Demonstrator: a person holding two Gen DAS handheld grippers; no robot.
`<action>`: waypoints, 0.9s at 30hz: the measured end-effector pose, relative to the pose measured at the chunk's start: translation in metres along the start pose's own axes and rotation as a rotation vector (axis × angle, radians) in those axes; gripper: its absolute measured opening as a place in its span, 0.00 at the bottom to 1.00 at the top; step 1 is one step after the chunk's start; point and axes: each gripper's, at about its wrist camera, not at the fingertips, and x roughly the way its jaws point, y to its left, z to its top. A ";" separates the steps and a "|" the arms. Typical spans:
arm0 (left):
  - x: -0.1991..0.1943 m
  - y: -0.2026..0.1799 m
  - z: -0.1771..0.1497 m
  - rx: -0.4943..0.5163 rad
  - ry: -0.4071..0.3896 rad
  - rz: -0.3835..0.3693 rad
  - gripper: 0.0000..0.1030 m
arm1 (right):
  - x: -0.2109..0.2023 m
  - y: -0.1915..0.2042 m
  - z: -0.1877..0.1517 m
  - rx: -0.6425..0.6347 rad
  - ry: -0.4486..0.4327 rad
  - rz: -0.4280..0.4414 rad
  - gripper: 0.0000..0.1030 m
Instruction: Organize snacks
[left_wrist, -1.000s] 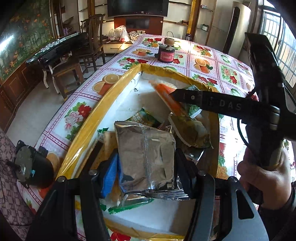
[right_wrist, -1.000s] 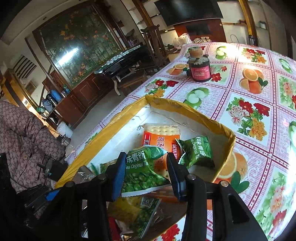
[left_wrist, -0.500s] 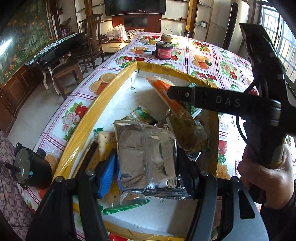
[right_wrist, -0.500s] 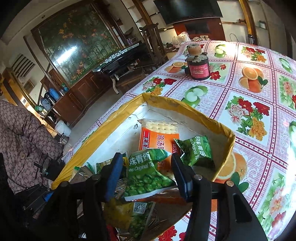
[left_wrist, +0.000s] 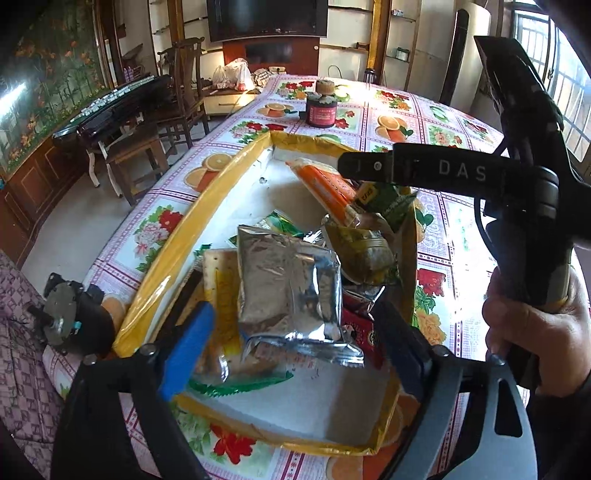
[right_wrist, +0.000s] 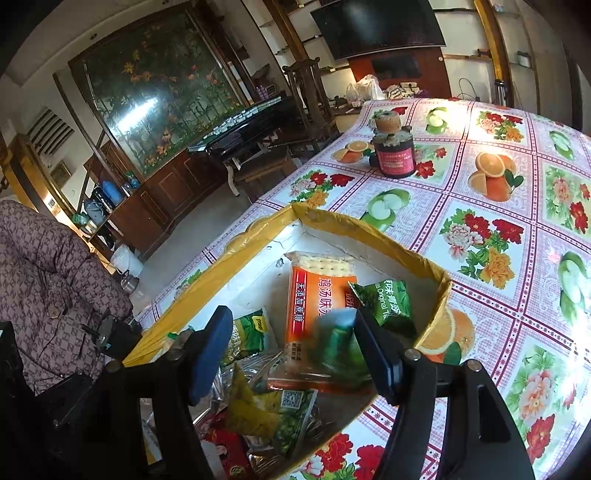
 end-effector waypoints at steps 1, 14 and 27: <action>-0.002 0.000 -0.001 -0.001 -0.005 0.001 0.88 | -0.002 0.001 0.000 0.000 -0.003 0.001 0.67; -0.032 0.004 -0.012 0.012 -0.070 0.052 0.98 | -0.026 0.020 -0.006 -0.061 -0.034 0.041 0.70; -0.046 0.019 -0.029 -0.015 -0.091 0.106 1.00 | -0.078 0.047 -0.042 -0.344 -0.005 0.103 0.78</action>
